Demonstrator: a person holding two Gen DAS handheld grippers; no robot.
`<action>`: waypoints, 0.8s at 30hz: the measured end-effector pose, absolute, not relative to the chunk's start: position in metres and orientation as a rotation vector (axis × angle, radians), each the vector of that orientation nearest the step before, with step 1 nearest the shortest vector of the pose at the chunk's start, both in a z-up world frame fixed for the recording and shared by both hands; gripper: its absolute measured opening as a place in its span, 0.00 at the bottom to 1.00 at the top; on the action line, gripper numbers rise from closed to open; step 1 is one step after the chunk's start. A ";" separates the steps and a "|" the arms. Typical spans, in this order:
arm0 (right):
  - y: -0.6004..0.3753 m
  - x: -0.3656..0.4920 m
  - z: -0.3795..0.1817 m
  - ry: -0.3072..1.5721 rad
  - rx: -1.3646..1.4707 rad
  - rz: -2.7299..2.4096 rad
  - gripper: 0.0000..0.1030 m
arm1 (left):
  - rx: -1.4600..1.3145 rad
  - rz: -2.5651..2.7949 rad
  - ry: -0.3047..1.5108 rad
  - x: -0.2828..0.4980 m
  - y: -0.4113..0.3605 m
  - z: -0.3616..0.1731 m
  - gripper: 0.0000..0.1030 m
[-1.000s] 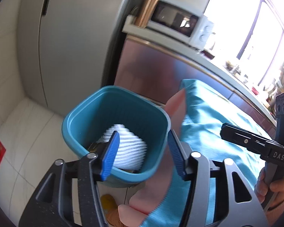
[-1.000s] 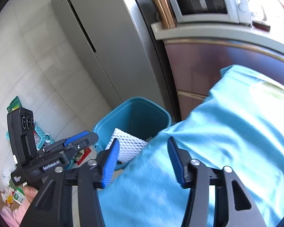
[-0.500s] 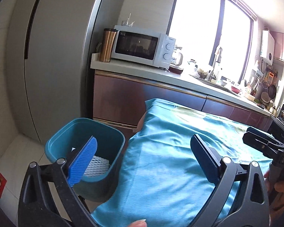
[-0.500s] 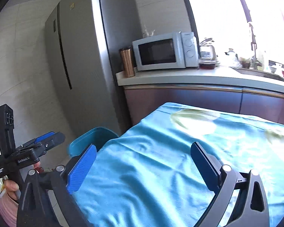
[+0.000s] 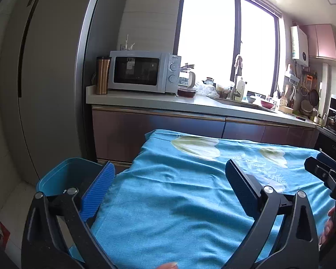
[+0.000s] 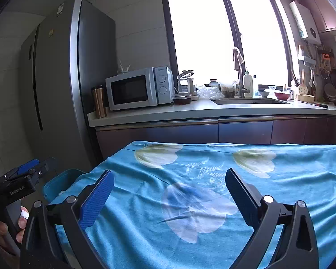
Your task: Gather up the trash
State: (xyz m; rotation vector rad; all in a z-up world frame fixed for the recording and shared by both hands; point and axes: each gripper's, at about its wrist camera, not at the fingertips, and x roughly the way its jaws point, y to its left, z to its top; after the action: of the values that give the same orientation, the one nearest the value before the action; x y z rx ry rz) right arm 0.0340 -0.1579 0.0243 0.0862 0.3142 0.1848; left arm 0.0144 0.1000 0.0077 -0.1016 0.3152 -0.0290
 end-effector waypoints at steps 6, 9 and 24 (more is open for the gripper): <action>-0.172 0.021 0.021 0.300 0.072 0.121 0.94 | -0.072 -0.033 0.297 0.009 0.080 0.006 0.94; -0.176 0.015 0.021 0.281 0.063 0.093 0.94 | -0.057 -0.034 0.281 0.007 0.075 0.007 0.94; -0.188 -0.008 0.025 0.213 0.051 0.016 0.94 | -0.014 -0.039 0.237 -0.006 0.056 0.009 0.94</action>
State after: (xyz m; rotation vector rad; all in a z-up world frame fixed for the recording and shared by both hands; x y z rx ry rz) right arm -0.0083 -0.1884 0.0250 0.0507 0.2135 0.0162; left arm -0.0055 0.0561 0.0087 -0.0138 0.2373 -0.0386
